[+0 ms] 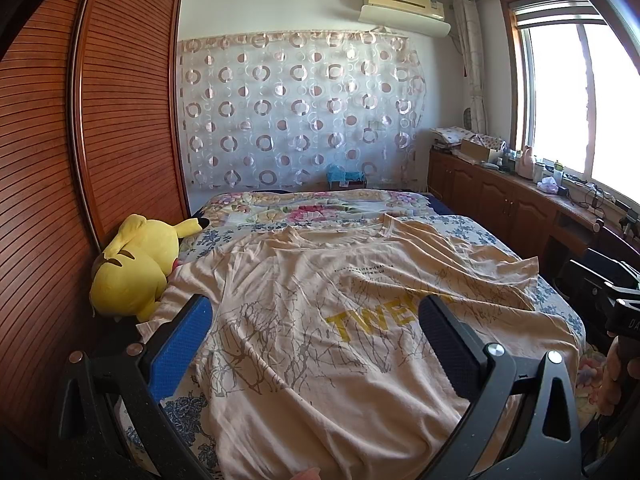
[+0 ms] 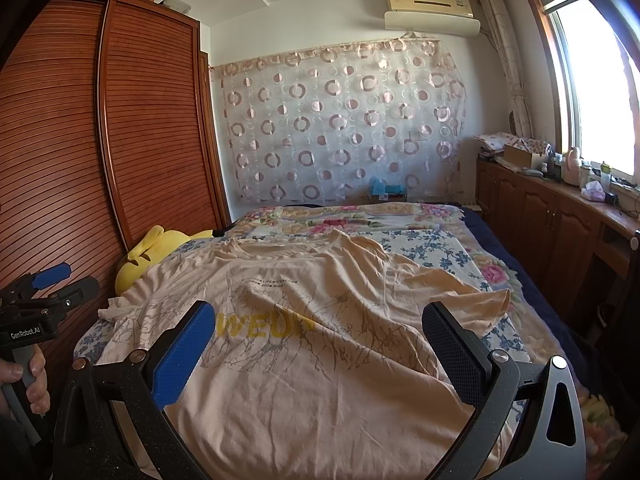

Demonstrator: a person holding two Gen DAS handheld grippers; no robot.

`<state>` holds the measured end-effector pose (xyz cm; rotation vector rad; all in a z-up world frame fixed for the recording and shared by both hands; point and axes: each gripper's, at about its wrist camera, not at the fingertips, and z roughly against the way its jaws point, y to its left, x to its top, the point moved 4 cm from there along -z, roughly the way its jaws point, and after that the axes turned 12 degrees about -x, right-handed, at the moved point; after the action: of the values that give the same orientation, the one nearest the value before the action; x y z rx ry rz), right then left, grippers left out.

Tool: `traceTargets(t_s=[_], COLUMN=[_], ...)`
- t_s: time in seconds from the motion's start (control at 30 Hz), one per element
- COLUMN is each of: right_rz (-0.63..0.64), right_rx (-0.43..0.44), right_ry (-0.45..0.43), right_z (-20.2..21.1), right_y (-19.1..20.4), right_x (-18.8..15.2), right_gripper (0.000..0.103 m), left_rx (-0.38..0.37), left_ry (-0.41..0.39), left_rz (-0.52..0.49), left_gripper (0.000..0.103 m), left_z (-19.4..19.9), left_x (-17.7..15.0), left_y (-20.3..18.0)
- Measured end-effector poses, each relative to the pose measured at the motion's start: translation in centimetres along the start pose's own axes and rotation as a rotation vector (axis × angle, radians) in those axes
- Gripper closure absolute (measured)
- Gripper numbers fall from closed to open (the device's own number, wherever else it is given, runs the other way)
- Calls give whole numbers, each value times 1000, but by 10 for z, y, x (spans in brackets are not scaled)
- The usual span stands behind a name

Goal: Fold small clothes

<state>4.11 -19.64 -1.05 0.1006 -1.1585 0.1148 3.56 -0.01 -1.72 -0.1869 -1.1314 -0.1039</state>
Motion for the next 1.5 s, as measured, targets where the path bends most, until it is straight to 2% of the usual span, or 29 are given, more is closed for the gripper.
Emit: traceTargets(t_s=[1.43,1.5], right_rz=[0,0], right_rx=[0,0], right_ry=[-9,-9], right_z=[1,1], right_y=[0,0], right_x=[1,1], right_gripper=[0,0], left_rx=[2,2], left_ry=[-5,-5], left_rz=[-6,-7], left_gripper=[0,0], left_z=[1,6], left_x=[0,5], left_y=[-1,8])
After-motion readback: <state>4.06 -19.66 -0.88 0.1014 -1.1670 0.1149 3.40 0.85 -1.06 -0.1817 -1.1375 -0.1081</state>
